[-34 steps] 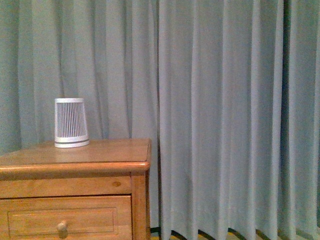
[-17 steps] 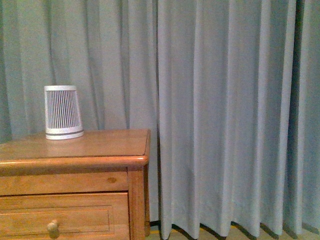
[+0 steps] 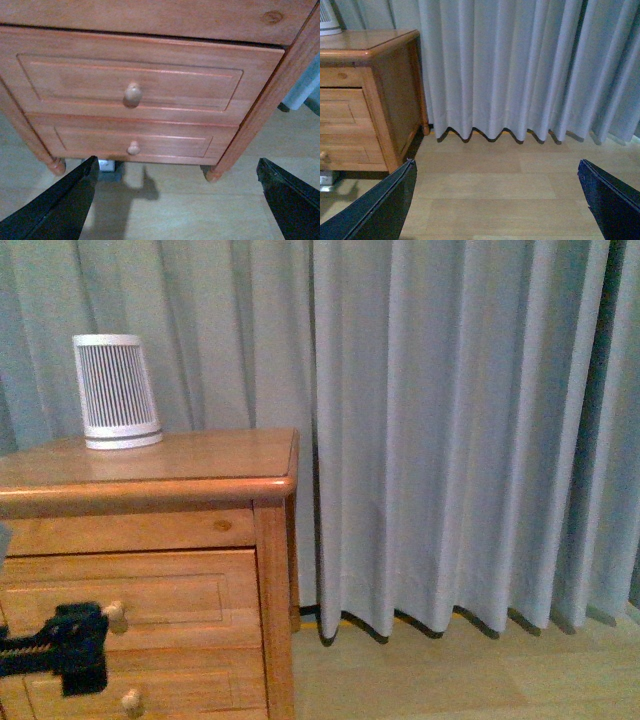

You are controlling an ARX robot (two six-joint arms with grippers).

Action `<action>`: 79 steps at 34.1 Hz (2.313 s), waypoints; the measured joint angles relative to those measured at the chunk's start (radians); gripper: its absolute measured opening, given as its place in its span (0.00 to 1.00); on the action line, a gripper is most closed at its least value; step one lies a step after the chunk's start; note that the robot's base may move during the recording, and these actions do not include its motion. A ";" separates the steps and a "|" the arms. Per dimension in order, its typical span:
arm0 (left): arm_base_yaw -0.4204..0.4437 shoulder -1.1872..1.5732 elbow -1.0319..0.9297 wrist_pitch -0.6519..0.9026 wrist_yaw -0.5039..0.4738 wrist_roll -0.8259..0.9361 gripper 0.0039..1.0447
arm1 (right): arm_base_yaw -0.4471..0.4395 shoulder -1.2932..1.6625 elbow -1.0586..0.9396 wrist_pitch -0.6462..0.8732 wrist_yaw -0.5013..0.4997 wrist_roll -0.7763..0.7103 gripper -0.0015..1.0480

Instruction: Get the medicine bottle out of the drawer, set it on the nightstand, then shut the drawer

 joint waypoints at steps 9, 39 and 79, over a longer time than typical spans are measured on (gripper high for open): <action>-0.003 0.204 0.205 0.038 -0.003 0.103 0.94 | 0.000 0.000 0.000 0.000 0.000 0.000 0.93; 0.093 0.636 0.654 0.033 0.072 0.228 0.94 | 0.000 0.000 0.000 0.000 0.000 0.000 0.93; 0.113 0.703 0.786 -0.060 0.102 0.130 0.71 | 0.000 0.000 0.000 0.000 0.000 0.000 0.93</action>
